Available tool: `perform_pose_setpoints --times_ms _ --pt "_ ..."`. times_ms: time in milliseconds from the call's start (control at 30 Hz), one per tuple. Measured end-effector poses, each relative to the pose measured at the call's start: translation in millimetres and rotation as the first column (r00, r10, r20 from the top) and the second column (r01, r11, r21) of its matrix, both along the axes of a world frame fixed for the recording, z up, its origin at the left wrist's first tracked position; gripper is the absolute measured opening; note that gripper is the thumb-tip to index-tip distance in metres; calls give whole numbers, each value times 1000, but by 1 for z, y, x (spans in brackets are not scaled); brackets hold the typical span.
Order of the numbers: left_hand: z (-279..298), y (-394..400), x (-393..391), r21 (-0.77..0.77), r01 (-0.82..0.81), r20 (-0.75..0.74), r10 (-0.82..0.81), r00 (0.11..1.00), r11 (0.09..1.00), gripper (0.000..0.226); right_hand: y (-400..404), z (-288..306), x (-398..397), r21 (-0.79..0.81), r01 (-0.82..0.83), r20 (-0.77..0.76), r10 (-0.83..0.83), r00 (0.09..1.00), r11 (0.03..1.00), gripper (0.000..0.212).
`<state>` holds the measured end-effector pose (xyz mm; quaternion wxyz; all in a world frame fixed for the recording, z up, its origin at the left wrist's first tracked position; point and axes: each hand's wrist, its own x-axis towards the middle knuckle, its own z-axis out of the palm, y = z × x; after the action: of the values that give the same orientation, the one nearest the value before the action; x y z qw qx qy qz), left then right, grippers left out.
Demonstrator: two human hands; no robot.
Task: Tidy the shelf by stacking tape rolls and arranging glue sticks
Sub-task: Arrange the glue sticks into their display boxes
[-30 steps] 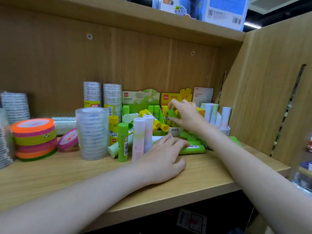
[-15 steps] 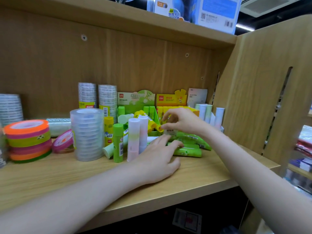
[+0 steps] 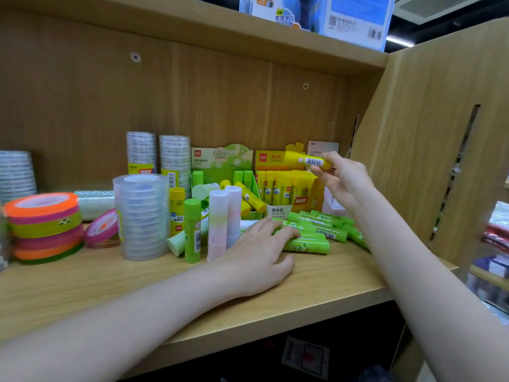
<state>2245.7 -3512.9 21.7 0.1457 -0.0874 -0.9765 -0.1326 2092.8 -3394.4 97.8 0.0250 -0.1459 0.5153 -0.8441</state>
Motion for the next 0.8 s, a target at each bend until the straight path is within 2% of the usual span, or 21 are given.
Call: perform_pose_setpoints --times_ms 67,133,200,333,367,400,433,467,500,567,633,733,800 --pt "0 0 0 -1 -4 3 4 1000 1000 44 3 -2 2 -280 -195 92 228 969 940 12" --pt "1 1 0 -1 -8 5 8 1000 1000 44 2 -4 2 -459 -309 110 399 910 833 31" --pt "1 1 0 1 -9 9 9 1000 1000 44 1 -2 2 -462 -359 76 440 895 811 47" --pt "1 1 1 2 -5 6 5 1000 1000 44 -3 -2 0 -207 -411 -75 405 911 887 61" --pt "1 1 1 3 -4 6 4 1000 1000 44 -3 -4 -1 -41 -319 -152 309 939 947 61" --pt "1 1 1 4 -3 6 3 1000 1000 44 -4 -5 -1 180 -122 -293 171 941 976 59" --pt "1 0 0 4 -4 5 4 1000 1000 44 -5 -7 -1 369 138 -472 58 880 919 54" --pt "1 0 0 5 -5 6 5 1000 1000 44 -8 -9 0 463 347 -626 24 780 815 48" --pt "1 0 -1 4 -6 6 6 1000 1000 44 -11 -12 0 499 472 -721 46 692 727 42" --pt "1 0 -1 4 -7 3 7 1000 1000 44 -19 -17 0 509 575 -800 106 590 640 31" --pt "1 0 -1 6 -4 1 4 1000 1000 44 -25 -18 -1 490 624 -834 120 538 609 29" --pt "0 1 1 9 0 0 0 1000 1000 43 -28 -20 -6 430 654 -867 83 491 623 28" --pt "1 1 1 12 3 1 -3 1000 1000 43 -29 -22 -8 438 645 -862 90 499 626 28"
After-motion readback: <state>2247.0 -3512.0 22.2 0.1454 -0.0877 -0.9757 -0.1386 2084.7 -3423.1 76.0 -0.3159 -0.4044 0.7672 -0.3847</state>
